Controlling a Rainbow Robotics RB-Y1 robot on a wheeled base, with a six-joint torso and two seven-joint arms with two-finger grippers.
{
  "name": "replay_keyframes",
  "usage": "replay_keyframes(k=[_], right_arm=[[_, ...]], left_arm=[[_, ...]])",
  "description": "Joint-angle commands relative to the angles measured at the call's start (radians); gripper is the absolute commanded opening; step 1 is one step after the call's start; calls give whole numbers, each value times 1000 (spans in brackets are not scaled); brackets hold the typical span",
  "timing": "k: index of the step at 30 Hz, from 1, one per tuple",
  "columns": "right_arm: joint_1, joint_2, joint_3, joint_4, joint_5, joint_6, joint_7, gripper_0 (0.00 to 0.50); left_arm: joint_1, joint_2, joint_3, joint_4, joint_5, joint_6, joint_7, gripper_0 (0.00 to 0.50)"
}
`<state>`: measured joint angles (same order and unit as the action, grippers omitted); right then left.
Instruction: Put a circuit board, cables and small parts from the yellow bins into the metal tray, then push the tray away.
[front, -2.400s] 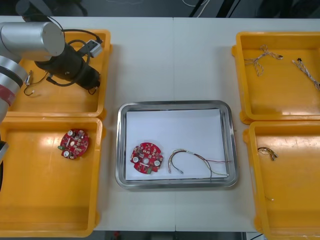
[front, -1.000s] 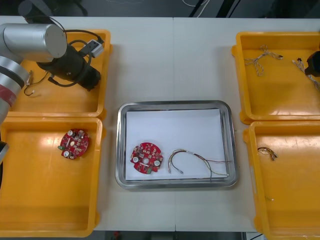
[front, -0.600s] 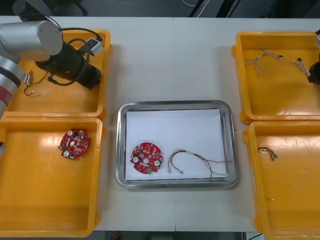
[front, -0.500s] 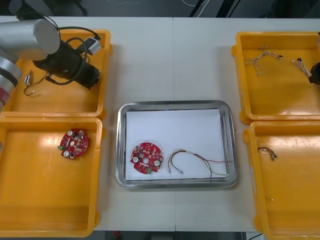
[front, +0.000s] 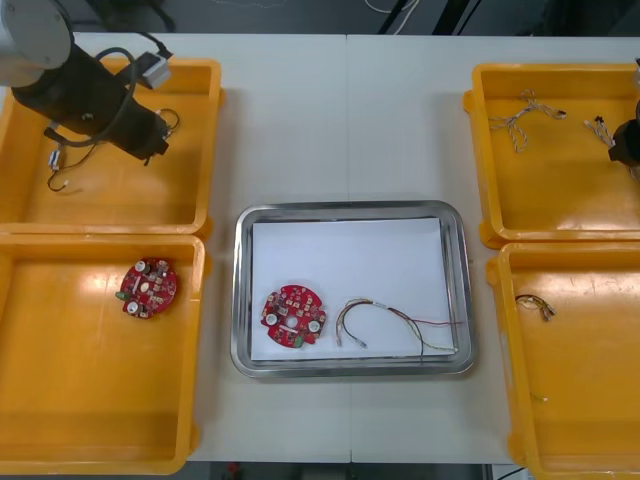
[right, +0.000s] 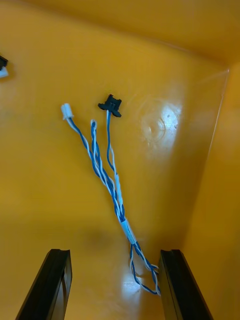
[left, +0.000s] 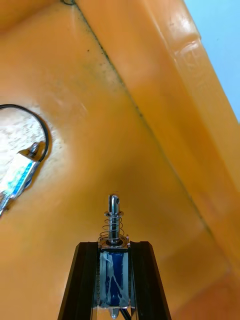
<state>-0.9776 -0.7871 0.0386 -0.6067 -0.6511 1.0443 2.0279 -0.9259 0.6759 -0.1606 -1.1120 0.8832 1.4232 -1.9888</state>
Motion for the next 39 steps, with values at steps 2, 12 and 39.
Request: replay_keyframes(k=[2, 12, 39], right_arm=[[-50, 12, -42, 22, -7, -36, 37, 500], [-53, 20, -105, 88, -33, -81, 41, 500], [-142, 42, -106, 231, 4, -147, 35, 500]], left_arm=[[-11, 50, 66, -111, -58, 97, -68, 0], [88, 39, 102, -394, -121, 255, 119, 0], [137, -253, -82, -732, -414, 480, 622, 0]])
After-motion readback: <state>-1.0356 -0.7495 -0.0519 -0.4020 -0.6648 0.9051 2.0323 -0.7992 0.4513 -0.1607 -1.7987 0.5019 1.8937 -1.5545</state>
